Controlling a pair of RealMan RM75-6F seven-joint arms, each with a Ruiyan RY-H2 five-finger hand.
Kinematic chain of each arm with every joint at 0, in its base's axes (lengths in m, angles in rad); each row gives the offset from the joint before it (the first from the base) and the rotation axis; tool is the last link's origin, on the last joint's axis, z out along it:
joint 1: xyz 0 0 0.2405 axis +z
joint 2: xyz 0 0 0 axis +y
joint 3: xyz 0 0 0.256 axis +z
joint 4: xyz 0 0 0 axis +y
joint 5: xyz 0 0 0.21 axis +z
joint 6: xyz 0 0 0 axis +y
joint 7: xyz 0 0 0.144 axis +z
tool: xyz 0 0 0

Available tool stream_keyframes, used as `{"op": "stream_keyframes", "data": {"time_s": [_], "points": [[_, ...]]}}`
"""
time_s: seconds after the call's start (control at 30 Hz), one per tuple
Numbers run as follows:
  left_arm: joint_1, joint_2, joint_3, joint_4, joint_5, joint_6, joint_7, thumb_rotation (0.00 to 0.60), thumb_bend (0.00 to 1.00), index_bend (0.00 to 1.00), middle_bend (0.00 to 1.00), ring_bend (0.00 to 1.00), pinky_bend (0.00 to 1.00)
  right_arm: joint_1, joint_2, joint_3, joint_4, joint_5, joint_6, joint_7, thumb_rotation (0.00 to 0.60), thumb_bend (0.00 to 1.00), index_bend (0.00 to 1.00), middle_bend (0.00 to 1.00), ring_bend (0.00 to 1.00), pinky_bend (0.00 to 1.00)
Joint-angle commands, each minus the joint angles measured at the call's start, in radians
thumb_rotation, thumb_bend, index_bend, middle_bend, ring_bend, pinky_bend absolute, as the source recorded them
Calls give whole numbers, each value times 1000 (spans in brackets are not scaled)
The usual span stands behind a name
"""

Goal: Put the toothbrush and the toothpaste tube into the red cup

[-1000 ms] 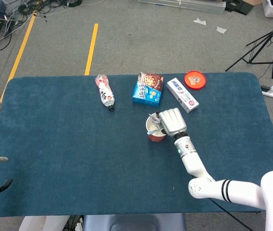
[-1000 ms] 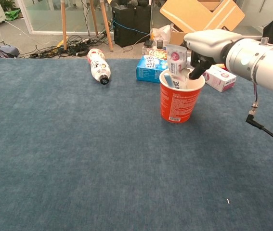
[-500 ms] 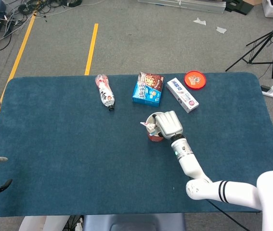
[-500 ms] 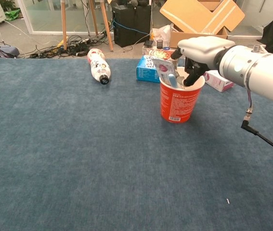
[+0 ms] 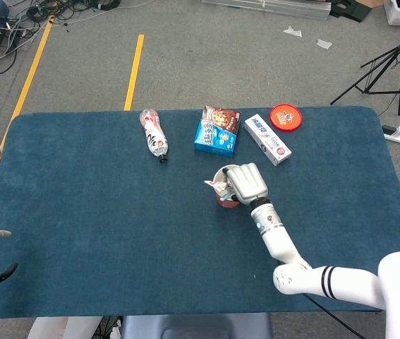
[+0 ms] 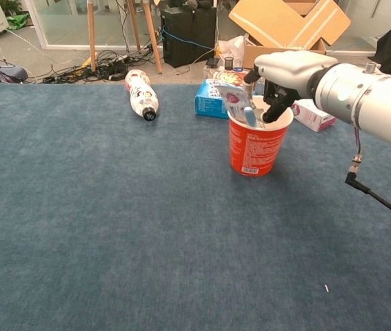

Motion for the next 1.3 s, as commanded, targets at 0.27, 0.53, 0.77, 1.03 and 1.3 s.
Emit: {"op": "stream_keyframes", "data": {"time_s": [0.27,0.53,0.77,1.03,1.3], "points": [[0,-2,0,0,-2,-1,5,600,171,316,316,213,276,-11,18,1,-10,1,-12,16,600,273,636,1000,1000,1000],[1,-2,0,0,-2,1,5,600,172,315,316,213,277,-17,24,-1,-12,-4,-17,28,600,203,577,1000,1000,1000],[1,-3,0,1,-1,1,9,600,172,315,316,213,276,-28,44,1,-31,-24,-7,45,600,195,574,1000,1000,1000],[1,-10,0,2,-4,2,25,600,172,316,316,213,276,-55,118,7,-108,-47,27,51,600,194,574,1000,1000,1000],[-2,-19,1,5,-9,-4,44,600,172,315,316,213,276,-102,234,-6,-220,-79,78,42,600,193,552,1000,1000,1000]]}}
